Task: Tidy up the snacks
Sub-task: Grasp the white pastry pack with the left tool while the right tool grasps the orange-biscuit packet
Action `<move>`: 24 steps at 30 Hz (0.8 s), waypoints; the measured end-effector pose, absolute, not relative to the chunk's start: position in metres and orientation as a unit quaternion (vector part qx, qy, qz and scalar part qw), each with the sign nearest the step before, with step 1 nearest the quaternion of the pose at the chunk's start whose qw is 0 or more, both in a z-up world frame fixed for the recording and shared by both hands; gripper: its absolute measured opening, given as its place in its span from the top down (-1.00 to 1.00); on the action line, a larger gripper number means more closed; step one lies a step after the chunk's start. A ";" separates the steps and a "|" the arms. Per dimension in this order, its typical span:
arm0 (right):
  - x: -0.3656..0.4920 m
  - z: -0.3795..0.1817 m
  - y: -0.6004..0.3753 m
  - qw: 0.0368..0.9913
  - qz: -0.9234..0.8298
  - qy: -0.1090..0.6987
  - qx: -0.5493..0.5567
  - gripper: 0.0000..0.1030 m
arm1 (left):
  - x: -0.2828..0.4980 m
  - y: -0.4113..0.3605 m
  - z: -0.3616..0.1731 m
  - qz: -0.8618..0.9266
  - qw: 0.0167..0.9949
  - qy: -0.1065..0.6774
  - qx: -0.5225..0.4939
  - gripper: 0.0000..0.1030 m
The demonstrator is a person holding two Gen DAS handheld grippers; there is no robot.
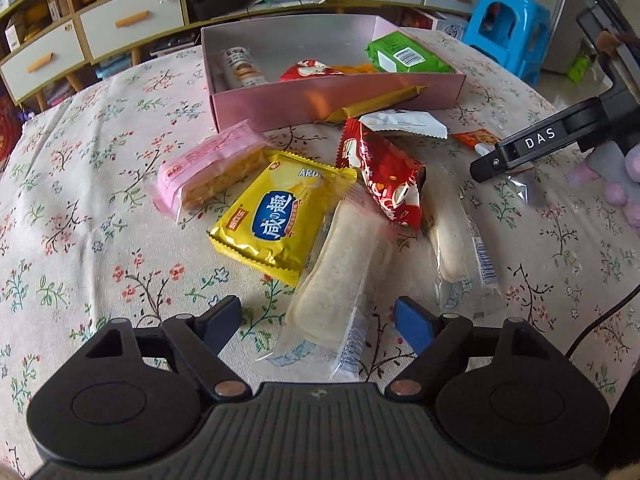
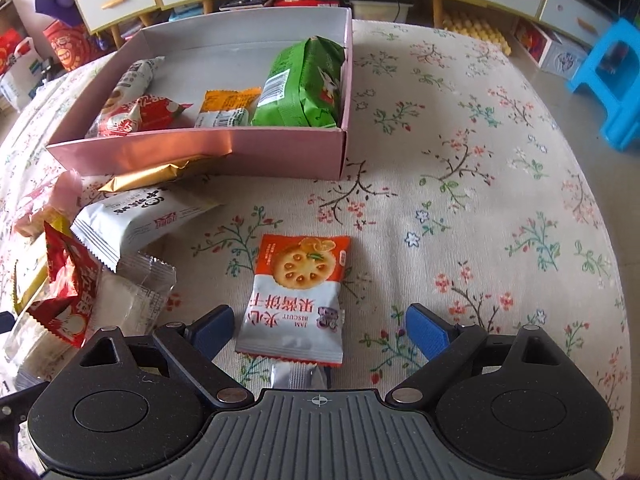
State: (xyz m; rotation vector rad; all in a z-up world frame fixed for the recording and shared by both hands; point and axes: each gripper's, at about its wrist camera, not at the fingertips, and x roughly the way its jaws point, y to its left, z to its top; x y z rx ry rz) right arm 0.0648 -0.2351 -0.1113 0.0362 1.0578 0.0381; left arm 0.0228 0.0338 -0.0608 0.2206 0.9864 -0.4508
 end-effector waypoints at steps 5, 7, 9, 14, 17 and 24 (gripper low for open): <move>0.068 -0.111 -0.236 0.867 0.018 0.498 0.019 -0.83 | 0.026 0.030 -0.058 -0.213 0.853 0.465 0.101 -0.33; 0.069 -0.111 -0.236 0.868 0.019 0.495 0.020 -0.83 | 0.028 0.028 -0.057 -0.214 0.853 0.465 0.101 -0.19; 0.070 -0.110 -0.237 0.870 0.018 0.493 0.021 -0.79 | 0.028 0.027 -0.056 -0.217 0.853 0.465 0.102 -0.13; 0.073 -0.107 -0.238 0.872 0.019 0.488 0.031 -0.62 | 0.028 0.024 -0.055 -0.218 0.851 0.466 0.105 -0.02; 0.073 -0.106 -0.238 0.874 0.018 0.485 0.027 -0.38 | 0.028 0.024 -0.054 -0.222 0.849 0.467 0.104 0.08; 0.072 -0.101 -0.238 0.874 0.026 0.485 0.030 0.19 | 0.028 0.026 -0.052 -0.226 0.844 0.478 0.090 0.34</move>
